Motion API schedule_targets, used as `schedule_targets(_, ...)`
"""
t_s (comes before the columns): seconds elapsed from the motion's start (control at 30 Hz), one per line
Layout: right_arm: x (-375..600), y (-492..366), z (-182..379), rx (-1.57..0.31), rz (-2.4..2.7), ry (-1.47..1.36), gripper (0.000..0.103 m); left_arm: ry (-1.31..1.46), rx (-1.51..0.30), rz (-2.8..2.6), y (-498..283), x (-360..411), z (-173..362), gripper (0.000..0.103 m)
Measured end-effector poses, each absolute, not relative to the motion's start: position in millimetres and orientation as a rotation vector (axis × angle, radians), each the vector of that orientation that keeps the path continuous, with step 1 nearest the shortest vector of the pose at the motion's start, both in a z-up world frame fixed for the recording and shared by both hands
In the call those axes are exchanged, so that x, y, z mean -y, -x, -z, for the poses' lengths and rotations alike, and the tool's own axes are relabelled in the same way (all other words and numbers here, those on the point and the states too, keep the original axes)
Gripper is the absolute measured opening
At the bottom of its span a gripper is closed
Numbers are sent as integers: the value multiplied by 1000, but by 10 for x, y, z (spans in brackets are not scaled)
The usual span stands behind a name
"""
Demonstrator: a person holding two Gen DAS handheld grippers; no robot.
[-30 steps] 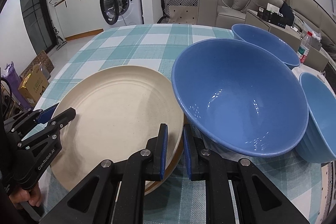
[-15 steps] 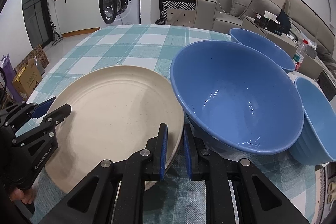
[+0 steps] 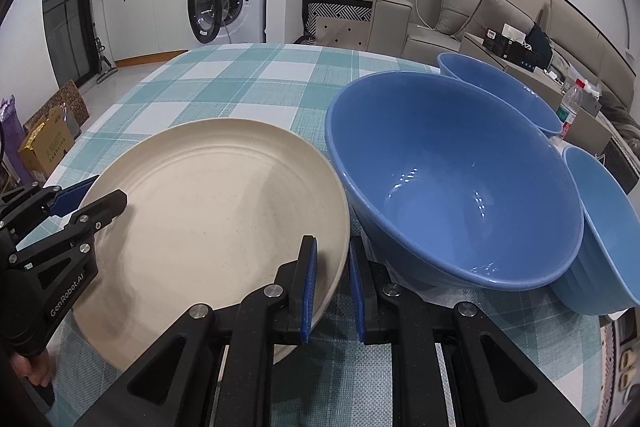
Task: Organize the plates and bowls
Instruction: 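Lower the held plates onto the cream plate stack beside the bowls and open both grippers, then withdraw both open grippers from the plates and move toward the blue bowls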
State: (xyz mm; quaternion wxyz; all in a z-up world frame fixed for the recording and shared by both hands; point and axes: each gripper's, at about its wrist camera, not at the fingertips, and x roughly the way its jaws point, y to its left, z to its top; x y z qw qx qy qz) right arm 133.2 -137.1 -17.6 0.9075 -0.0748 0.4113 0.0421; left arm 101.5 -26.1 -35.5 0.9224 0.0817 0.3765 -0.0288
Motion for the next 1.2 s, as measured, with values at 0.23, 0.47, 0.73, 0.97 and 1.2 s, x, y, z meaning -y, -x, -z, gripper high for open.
schedule_targets(0.23,1394,-1363,167,-863,-97,156,15,-128,-797,85,-1047,209,345,28)
schedule_targets(0.47,1425,-1351,95,-869,-132,128,29,-28,-834,134,-1047,85,279,53)
schedule_targets(0.73,1378,-1262,-20,-880,-235,83,79,51,-826,199,-971,-18,64,79)
schedule_targets(0.97,1375,-1177,-90,-906,-288,31,100,78,-794,225,-884,-78,-139,101)
schedule_targets(1.2,1422,-1034,-266,-885,-324,15,102,86,-750,257,-772,-80,-335,103)
